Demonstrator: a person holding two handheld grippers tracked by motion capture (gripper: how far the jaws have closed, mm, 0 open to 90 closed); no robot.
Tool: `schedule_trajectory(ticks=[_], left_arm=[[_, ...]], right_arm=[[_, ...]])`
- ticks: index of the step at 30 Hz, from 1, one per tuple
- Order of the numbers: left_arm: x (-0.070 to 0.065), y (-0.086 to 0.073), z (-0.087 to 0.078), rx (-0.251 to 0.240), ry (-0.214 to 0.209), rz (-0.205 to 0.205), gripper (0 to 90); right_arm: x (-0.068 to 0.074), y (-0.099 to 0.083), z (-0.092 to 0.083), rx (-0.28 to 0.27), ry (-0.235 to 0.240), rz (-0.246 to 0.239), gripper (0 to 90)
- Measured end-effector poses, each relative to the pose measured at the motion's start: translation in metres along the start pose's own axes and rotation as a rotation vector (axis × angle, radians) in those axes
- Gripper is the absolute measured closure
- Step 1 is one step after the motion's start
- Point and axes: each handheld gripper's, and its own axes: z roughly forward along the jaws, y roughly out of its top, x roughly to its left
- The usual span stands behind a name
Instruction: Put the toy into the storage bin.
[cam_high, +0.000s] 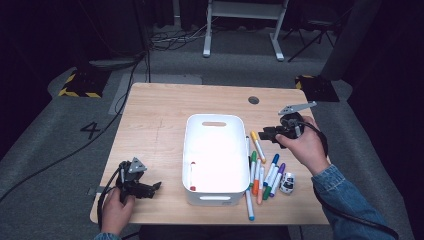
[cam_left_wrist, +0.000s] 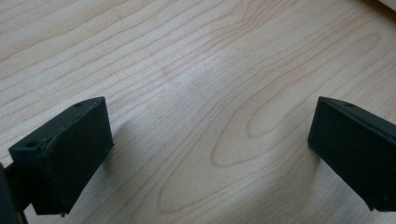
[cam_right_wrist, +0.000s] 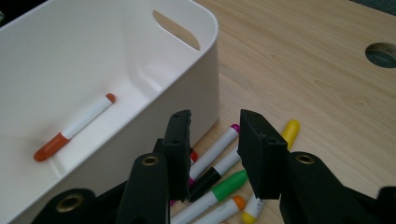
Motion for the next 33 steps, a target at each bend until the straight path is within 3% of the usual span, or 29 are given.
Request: schedule_trajectory(ticks=[5,7,14,25,33], left_arm=[[0.0,0.0,0.0,0.0,0.0,0.0,0.0],[-0.001,0.0,0.0,-0.001,-0.003,-0.007,0.0],[-0.001,-0.001,0.0,-0.004,-0.001,-0.012,0.0],[-0.001,-0.001,0.0,-0.004,-0.002,-0.011,0.0],[-0.001,-0.001,0.0,-0.002,0.0,-0.013,0.0]], right_arm=[[-0.018,-0.007,0.014,0.037,-0.03,0.036,64.9],[-0.031,-0.014,0.028,0.064,-0.047,0.064,65.2],[-0.05,-0.027,0.058,0.133,-0.074,0.091,65.4],[-0.059,-0.041,0.091,0.207,-0.08,0.109,66.1],[-0.059,-0.046,0.105,0.25,-0.09,0.116,67.7]])
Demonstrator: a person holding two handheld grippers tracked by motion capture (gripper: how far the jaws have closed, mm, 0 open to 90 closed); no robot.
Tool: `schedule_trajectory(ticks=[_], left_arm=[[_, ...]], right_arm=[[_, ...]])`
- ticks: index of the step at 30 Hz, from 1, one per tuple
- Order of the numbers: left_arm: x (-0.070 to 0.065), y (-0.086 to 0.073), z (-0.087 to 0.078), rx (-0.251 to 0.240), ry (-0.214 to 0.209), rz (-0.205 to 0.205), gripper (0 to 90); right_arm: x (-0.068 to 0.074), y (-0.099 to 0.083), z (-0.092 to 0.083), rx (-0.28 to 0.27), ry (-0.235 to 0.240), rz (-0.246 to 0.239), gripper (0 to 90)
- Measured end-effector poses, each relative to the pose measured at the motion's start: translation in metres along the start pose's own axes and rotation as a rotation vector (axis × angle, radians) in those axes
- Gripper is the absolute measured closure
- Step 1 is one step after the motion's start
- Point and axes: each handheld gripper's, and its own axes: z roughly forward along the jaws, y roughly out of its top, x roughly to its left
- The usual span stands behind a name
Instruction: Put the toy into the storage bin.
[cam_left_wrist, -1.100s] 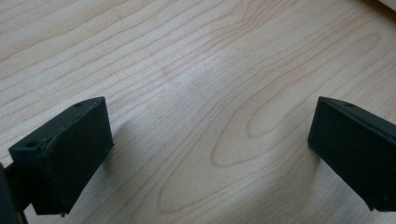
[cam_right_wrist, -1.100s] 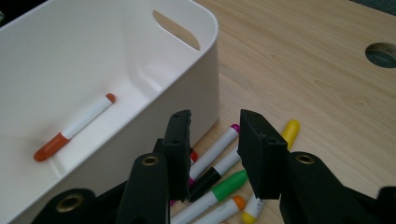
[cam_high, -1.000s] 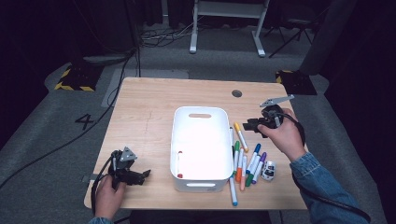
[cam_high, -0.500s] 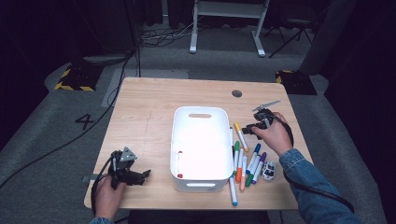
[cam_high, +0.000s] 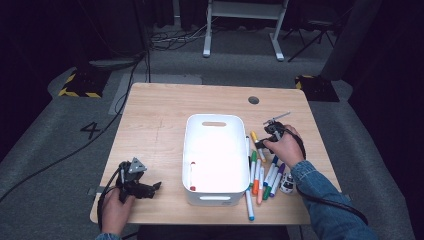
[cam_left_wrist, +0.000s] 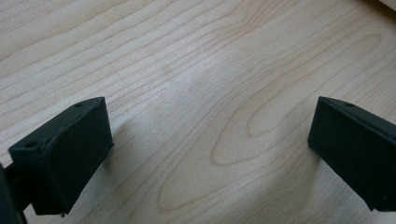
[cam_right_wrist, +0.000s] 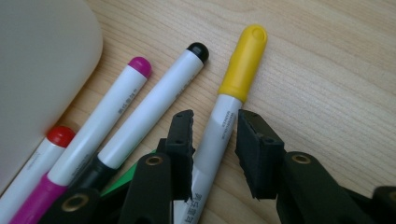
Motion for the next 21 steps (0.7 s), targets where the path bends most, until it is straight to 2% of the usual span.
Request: schedule_trajectory(ticks=[3,4,8,14,21], left_arm=[[-0.0008,-0.0002,0.0,0.002,0.001,-0.003,0.0],[-0.0011,-0.0003,0.0,0.001,0.004,-0.005,0.0],[-0.0012,-0.0003,0.0,0.001,0.004,-0.006,0.0],[-0.0012,-0.0003,0.0,0.001,0.004,-0.006,0.0],[-0.0012,-0.0003,0.0,0.001,0.004,-0.006,0.0]], right_arm=[[-0.0006,-0.0003,0.002,0.007,-0.005,0.008,68.9],[-0.0026,-0.0008,0.0035,0.015,-0.009,0.003,72.3],[-0.006,-0.0017,0.0045,0.022,-0.033,0.008,76.4],[-0.0084,-0.0017,0.0032,0.027,-0.035,0.024,77.0],[-0.0092,-0.0024,-0.0003,0.008,-0.036,0.041,77.1]])
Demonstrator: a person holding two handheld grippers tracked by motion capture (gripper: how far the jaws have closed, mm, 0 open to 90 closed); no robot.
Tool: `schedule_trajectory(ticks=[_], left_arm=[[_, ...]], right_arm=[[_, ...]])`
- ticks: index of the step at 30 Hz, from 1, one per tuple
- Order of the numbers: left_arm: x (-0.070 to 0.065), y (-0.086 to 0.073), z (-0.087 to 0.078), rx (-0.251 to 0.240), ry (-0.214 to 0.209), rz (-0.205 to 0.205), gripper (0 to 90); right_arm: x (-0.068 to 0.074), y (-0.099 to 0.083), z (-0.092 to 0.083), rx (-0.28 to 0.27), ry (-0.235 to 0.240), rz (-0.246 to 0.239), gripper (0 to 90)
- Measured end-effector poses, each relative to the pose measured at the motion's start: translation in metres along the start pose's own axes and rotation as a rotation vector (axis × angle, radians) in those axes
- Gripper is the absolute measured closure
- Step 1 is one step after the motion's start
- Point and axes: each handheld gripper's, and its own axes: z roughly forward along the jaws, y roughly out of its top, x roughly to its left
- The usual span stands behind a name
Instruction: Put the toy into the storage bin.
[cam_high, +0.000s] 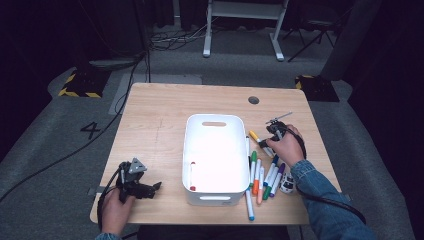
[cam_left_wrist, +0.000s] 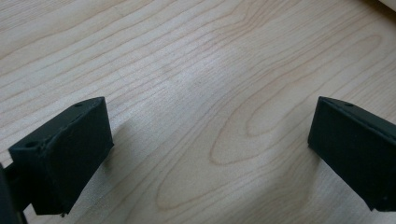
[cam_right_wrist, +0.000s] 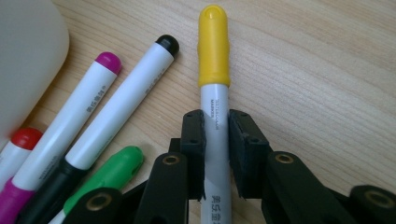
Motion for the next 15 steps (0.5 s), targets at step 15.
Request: schedule_trajectory(ticks=[15], left_arm=[[0.0,0.0,0.0,0.0,0.0,0.001,0.0]], right_arm=[[0.012,0.002,-0.043,-0.123,0.067,-0.012,77.1]])
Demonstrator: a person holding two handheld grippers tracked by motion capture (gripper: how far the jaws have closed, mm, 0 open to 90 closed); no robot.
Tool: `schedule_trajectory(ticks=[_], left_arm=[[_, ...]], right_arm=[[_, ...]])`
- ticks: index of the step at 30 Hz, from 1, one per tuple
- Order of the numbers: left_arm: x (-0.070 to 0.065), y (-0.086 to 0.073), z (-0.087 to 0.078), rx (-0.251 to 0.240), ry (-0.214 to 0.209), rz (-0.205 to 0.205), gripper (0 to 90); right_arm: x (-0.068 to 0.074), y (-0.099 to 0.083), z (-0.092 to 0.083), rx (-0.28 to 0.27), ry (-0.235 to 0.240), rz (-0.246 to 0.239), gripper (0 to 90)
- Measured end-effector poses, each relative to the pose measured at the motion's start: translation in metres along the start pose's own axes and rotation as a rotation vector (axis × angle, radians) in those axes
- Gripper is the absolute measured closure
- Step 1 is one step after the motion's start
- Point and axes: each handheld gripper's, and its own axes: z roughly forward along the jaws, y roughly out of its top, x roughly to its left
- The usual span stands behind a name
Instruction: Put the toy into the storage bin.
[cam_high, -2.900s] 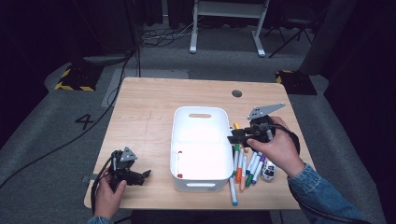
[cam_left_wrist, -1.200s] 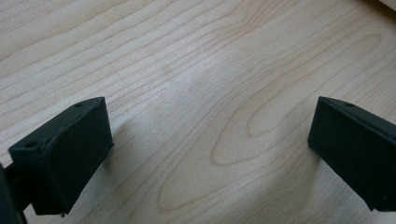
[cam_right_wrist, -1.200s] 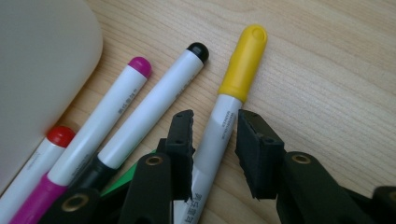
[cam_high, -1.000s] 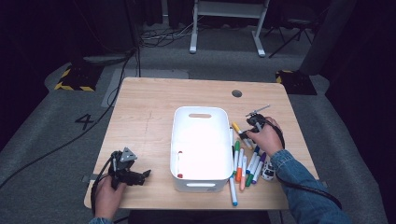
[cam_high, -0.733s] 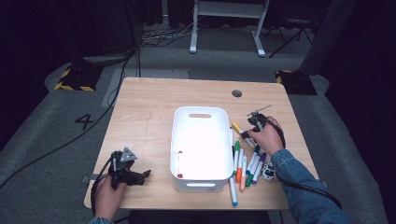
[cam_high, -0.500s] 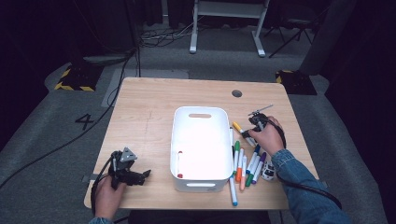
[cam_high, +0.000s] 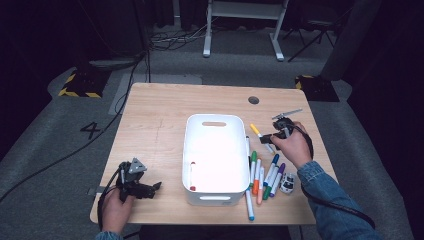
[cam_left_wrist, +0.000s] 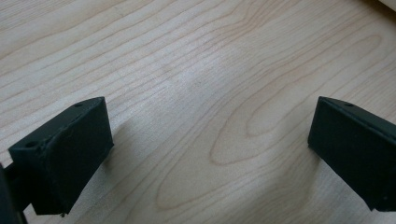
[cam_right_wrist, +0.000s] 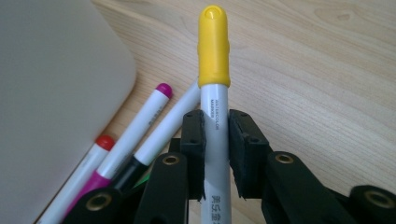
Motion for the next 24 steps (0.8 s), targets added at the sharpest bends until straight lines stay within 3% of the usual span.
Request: schedule_trajectory(ticks=[11,16,24], left_arm=[[0.0,0.0,0.0,0.0,0.0,-0.001,0.0],[0.0,0.0,0.0,0.0,0.0,0.0,0.0],[0.0,0.0,0.0,0.0,0.0,-0.001,0.0]], right_arm=[[0.015,0.004,-0.03,-0.061,0.047,-0.023,77.1],[0.027,0.008,-0.047,-0.114,0.083,-0.048,77.0],[0.043,0.013,-0.063,-0.139,0.114,-0.072,77.0]])
